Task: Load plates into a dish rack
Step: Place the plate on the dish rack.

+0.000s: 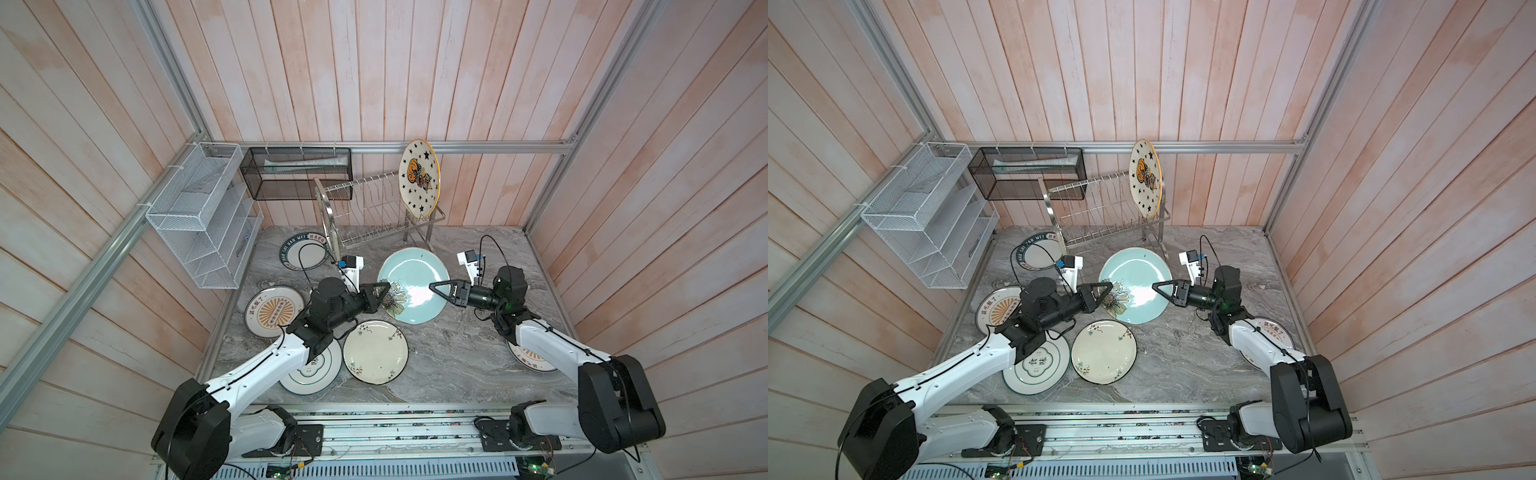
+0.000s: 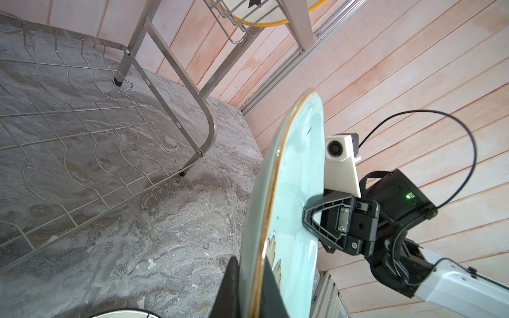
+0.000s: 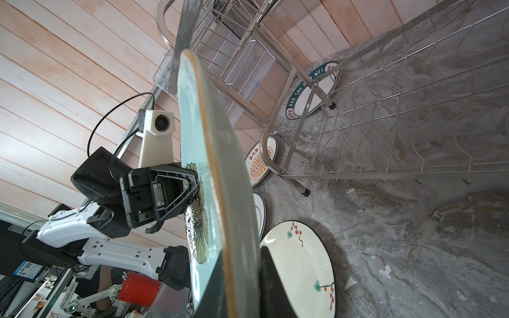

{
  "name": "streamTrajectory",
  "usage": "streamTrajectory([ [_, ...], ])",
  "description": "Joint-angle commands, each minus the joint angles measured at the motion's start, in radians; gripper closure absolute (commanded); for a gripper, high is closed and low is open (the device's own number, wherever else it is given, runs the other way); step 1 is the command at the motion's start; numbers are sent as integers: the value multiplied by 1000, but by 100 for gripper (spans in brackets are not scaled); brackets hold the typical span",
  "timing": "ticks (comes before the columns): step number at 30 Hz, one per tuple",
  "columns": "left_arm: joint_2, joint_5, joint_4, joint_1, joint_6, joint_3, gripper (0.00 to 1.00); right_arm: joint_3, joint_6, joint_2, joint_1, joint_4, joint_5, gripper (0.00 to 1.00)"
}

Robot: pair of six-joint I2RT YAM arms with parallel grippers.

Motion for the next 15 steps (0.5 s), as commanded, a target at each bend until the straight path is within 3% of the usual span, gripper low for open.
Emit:
streamTrajectory([
  [1,-1,-20,-19,-39,22,29,90,49,-33,-26,61,81,-52,100],
  [11,-46,-60,-38,-39,37,15,66,33,-22,-102,-16,51,-5,100],
  [15,-54,-62,-39,-39,41,15,52,34,-39,-127,-42,13,8,100],
])
